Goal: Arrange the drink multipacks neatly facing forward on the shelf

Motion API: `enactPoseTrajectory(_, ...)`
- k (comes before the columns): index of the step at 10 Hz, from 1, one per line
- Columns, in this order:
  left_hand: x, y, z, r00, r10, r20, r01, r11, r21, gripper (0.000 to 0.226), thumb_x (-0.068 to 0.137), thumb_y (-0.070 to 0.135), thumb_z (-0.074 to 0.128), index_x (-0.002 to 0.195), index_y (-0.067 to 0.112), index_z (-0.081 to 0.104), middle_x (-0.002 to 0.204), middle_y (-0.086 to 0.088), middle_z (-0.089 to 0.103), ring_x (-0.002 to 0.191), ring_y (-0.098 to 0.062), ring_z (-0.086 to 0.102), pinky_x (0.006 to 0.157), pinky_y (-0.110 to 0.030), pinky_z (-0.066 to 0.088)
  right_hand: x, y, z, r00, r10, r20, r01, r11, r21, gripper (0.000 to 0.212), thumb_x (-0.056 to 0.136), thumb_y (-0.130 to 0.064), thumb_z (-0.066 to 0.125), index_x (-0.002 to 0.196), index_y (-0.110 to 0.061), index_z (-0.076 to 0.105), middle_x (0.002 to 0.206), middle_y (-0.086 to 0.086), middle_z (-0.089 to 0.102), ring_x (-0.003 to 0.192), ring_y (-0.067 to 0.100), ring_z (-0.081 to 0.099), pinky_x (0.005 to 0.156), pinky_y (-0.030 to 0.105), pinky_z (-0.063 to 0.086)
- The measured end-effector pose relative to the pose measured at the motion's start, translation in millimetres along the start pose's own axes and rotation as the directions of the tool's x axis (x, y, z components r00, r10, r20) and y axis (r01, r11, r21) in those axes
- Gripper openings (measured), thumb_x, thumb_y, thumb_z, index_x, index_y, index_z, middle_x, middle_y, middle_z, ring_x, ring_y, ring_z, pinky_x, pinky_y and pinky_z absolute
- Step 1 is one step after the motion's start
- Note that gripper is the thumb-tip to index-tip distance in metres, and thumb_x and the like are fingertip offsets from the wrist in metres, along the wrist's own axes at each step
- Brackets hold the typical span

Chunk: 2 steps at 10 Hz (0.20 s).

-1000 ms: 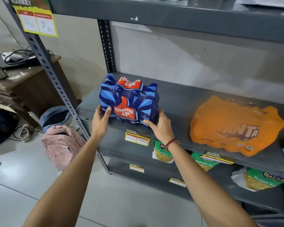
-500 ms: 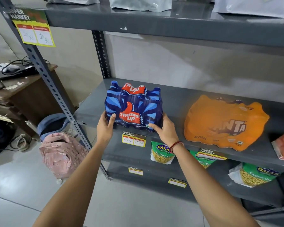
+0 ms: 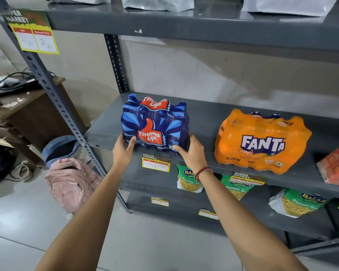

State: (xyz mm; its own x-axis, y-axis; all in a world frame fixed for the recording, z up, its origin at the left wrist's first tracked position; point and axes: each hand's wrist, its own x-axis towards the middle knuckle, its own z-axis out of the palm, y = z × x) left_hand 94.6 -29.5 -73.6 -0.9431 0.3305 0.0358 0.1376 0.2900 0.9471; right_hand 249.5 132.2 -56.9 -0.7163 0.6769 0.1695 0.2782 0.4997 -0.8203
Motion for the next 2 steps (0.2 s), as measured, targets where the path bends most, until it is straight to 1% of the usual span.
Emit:
enactPoseTrajectory(1, -19, 6, 0, 0.996, -0.069, -0.056, 0.075, 0.991, 0.108, 0.044, 0.090, 0.031, 0.057, 0.128, 0.008, 0.053, 0.126, -0.011, 0.061, 0.115, -0.027, 0.057, 0.090, -0.029, 0.039, -12, -1, -8, 1.000, 0.008, -0.029, -0.008, 1.000, -0.011, 0.047, 0.084, -0.030, 0.068, 0.120, -0.005, 0.053, 0.120, 0.014, 0.062, 0.110, 0.027, 0.060, 0.092, 0.042, 0.053)
enactPoseTrajectory(2, -44, 10, 3, 1.000, -0.022, 0.018, 0.019, 0.987, 0.161, 0.038, 0.089, 0.030, 0.060, 0.118, 0.006, 0.061, 0.115, -0.010, 0.067, 0.108, -0.023, 0.061, 0.089, -0.026, 0.040, -28, 2, -15, 0.994, -0.043, -0.105, 0.042, 0.999, -0.008, 0.039, 0.087, -0.027, 0.065, 0.118, -0.004, 0.058, 0.117, 0.014, 0.062, 0.107, 0.025, 0.060, 0.090, 0.036, 0.053)
